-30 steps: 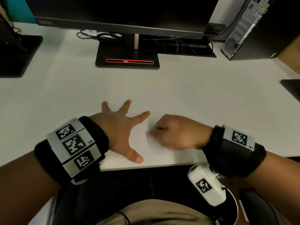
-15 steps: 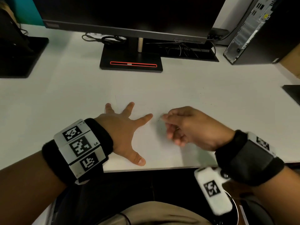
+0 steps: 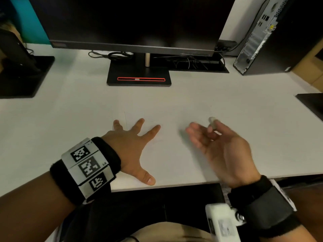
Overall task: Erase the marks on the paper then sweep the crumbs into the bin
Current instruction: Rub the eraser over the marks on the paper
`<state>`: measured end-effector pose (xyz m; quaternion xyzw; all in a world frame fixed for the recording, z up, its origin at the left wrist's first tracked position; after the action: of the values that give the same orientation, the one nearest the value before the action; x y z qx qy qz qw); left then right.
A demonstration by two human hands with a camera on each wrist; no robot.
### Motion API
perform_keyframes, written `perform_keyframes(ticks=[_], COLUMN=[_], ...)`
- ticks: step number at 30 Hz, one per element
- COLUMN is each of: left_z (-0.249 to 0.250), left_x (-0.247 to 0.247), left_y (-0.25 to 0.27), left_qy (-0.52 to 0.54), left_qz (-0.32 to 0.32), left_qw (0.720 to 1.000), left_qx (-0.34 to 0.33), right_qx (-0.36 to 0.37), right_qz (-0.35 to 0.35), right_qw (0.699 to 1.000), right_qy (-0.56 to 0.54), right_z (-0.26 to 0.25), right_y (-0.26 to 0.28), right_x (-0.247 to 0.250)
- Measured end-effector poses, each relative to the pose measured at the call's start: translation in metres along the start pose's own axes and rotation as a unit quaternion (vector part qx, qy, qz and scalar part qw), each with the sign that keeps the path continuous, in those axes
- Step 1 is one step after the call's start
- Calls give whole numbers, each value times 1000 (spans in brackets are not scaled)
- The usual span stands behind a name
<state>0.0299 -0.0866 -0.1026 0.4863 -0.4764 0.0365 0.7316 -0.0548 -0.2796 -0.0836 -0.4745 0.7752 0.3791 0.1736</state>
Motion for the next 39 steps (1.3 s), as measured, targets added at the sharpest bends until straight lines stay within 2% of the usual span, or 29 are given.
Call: perform_keyframes(ticks=[3, 5, 6, 8, 9, 11, 12, 13, 15, 17, 19, 20, 22, 24, 26, 28, 29, 31, 32, 34, 36, 38, 39], left_z=[1, 1, 0, 0, 0, -1, -1, -1, -3, -3, -4, -5, -6, -6, -5, -6, -6, -7, -7, -8, -10, -12, -13], left_x=[0, 0, -1, -1, 0, -1, -1, -1, -1, -3, -5, -6, -7, -6, -4, -4, -5, -5, -6, -8, -11, -13, -14], left_y=[-1, -1, -1, 0, 1, 1, 0, 0, -1, -2, -1, 0, 2, 2, 3, 4, 4, 5, 5, 6, 8, 12, 14], left_qy=[2, -2, -1, 7, 8, 4, 0, -2, 0, 2, 0, -1, -2, -8, -13, -16, -17, -15, -14, -11, -7, -1, 2], left_qz=[4, 5, 2, -7, -8, -9, -11, -13, -20, -25, -27, -27, -26, -26, -25, -26, -27, -28, -28, -29, -30, -35, -37], left_qw=[1000, 1000, 1000, 1000, 1000, 1000, 1000, 1000, 999, 999, 999, 999, 999, 999, 999, 999, 999, 999, 999, 999, 999, 998, 998], left_qx=[-4, -5, -4, 0, 3, 12, 17, 22, 32, 36, 37, 38, 40, 40, 39, 36, 33, 30, 30, 31, 36, 43, 45], right_qx=[-141, -227, -233, -167, -101, 27, 56, 50, -42, -171, -257, -267, -228, -120, -6, 47, 40, -27, -77, -182, -245, -258, -237], right_qz=[-97, -107, -86, -9, 36, 102, 94, 65, -14, -84, -115, -112, -61, 32, 103, 117, 91, 12, -28, -87, -100, -89, -69], right_qw=[979, 955, 958, 984, 994, 994, 993, 996, 999, 977, 945, 944, 968, 992, 994, 992, 995, 999, 996, 969, 946, 949, 960], right_qy=[109, 158, 145, 53, 6, -35, -44, -44, -9, 93, 166, 159, 86, 15, -26, -29, -24, 12, 46, 142, 189, 155, 131], right_z=[60, 84, 80, 44, 17, -30, -41, -39, -1, 53, 81, 78, 44, -11, -59, -80, -75, -36, -6, 55, 89, 85, 71], right_y=[23, 24, 15, -15, -28, -36, -33, -29, -18, -3, 1, -4, -28, -53, -60, -54, -50, -39, -31, -19, -23, -42, -56], right_x=[-28, -26, -21, -1, 13, 35, 34, 24, -6, -29, -30, -25, -5, 30, 59, 62, 50, 11, -11, -43, -53, -52, -46])
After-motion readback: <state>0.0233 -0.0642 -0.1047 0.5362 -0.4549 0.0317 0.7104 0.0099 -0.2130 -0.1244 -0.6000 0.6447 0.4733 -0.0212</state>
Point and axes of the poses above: each hand's wrist, its own y-axis away from the middle knuckle, its own x-axis out of the back of the hand, z = x × y, the point moved 9 cm from there along -y, towards the middle knuckle, and after that the axes turned 4 degrees about -x, right-handed, at the moved point
